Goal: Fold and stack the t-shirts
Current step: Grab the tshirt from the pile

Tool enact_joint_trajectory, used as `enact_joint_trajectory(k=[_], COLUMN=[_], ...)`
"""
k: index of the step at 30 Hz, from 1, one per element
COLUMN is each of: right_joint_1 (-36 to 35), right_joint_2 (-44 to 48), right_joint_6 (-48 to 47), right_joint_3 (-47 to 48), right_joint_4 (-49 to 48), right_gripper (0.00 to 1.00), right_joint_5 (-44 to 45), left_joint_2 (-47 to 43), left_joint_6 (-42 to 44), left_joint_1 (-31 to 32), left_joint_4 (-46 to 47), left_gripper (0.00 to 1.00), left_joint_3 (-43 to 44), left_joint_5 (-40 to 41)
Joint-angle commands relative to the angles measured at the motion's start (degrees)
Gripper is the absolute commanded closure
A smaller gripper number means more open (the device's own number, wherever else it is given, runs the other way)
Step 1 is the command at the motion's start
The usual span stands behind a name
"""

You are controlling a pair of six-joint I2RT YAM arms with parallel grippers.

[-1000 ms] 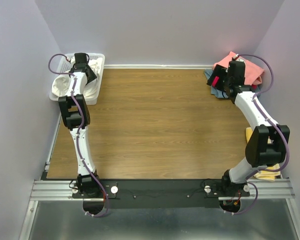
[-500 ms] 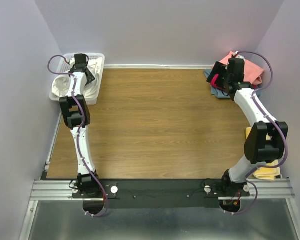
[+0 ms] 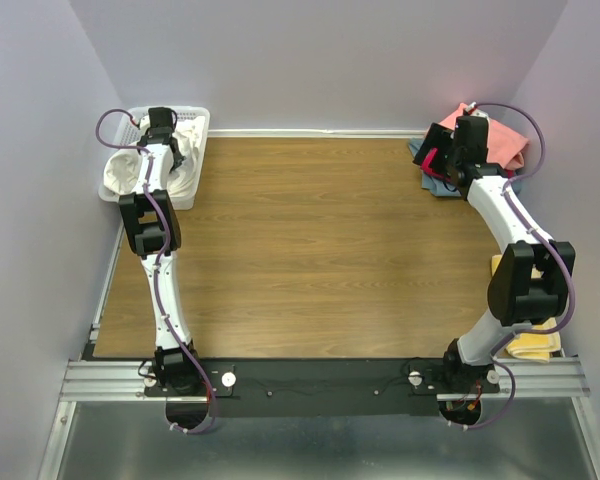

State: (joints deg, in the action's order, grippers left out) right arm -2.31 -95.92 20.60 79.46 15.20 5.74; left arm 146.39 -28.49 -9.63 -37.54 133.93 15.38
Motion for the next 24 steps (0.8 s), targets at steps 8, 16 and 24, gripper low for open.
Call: enact_joint_trajectory(k=[8,16,24], right_joint_1=[-0.4,-0.3,-0.3], right_joint_2=[1.3,3.2,5.2], right_joint_6=[1.7,1.5,1.0], right_joint_3=[-1.1,-2.7,-2.8], right_joint_4=[1.0,1.0,1.0], right_gripper=[0.0,0.0,0.0], right_joint_5=[0.2,-0.1,-0.3], left_joint_2=[-9.9,-22.2,-34.5], left_joint_6=[1.5,2.7,9.2], left_joint_1=[1.5,6.5,18.4], left_joint_4=[0.9,1.2,8.6], left_gripper=[1.0,1.0,1.0], left_joint_3=[-0.9,-2.3,-1.0], left_joint_5=[-3.4,-2.6,-0.9])
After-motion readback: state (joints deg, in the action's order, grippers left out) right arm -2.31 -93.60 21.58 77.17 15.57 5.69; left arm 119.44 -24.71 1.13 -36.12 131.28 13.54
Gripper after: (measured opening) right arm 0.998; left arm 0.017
